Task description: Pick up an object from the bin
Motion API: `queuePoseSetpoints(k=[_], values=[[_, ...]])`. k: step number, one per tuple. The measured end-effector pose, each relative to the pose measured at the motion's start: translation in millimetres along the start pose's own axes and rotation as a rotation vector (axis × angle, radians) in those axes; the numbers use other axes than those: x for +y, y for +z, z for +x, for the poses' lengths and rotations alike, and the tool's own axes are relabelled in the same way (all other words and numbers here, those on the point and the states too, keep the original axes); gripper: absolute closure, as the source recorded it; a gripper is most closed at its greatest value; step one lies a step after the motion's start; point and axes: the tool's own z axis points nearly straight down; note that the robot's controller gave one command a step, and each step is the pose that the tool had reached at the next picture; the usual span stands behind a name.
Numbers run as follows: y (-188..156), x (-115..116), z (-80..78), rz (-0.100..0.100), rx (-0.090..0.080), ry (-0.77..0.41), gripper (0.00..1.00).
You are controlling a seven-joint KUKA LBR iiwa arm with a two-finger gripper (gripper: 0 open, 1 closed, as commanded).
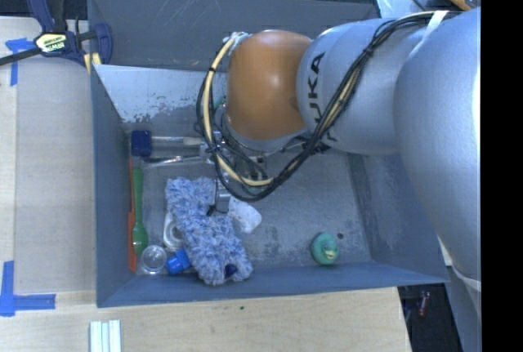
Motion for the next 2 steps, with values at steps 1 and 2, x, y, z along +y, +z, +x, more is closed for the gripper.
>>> queuePoseSetpoints(k=[1, 2], values=[[-5, -1, -1.8, -0.001, -0.008, 0.004, 0.0], [55, 13, -20.3, -0.001, -0.007, 0.009, 0.0]])
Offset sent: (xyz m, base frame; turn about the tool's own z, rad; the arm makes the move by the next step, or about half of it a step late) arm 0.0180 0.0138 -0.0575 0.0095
